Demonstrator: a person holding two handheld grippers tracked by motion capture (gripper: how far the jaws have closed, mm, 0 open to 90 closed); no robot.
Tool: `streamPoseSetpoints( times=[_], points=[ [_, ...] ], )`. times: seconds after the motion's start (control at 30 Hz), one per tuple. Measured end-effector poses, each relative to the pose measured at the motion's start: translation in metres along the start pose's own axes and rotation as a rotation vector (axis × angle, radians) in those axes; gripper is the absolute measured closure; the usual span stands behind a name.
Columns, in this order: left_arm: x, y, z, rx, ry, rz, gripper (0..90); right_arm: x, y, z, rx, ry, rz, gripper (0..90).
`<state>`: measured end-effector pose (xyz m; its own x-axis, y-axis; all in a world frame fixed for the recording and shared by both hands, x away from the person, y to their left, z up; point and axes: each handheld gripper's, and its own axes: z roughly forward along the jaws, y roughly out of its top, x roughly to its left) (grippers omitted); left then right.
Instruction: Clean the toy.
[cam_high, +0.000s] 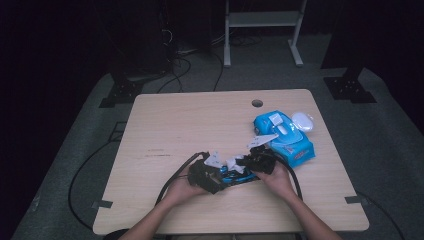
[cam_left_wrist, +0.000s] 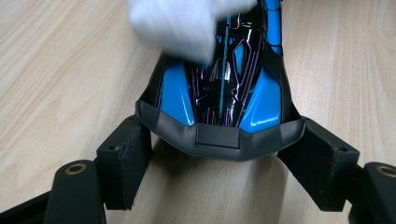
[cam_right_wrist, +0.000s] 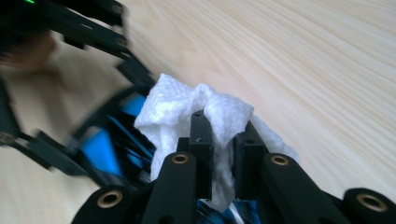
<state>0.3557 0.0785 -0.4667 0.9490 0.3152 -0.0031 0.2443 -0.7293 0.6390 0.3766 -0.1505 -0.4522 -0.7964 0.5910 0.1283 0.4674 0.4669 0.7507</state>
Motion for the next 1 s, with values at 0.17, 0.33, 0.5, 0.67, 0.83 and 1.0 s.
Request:
streamPoseSetpoints(
  times=[0.17,0.33,0.5,0.67,0.83,1.0],
  points=[
    [0.000,0.001,0.001,-0.002,-0.006,-0.003,25.8,-0.010,-0.007,-0.004,0.002,-0.020,0.031,80.2],
    [0.000,0.000,0.001,-0.011,-0.001,-0.006,25.9,0.004,0.000,0.004,-0.027,0.036,0.016,80.1],
    [-0.001,0.000,0.001,-0.008,0.004,-0.006,25.9,0.004,0.001,0.004,-0.018,0.030,-0.016,80.0],
    [0.000,-0.001,0.000,-0.006,-0.001,-0.017,26.3,-0.015,-0.011,-0.012,0.002,-0.018,0.024,80.0],
    [-0.001,-0.002,-0.002,-0.008,0.002,0.003,30.8,-0.018,-0.022,-0.026,0.010,-0.031,0.033,79.9],
    [-0.001,-0.002,-0.001,-0.008,-0.003,0.000,30.5,0.000,-0.026,-0.030,0.007,-0.029,-0.018,80.0]
  ],
)
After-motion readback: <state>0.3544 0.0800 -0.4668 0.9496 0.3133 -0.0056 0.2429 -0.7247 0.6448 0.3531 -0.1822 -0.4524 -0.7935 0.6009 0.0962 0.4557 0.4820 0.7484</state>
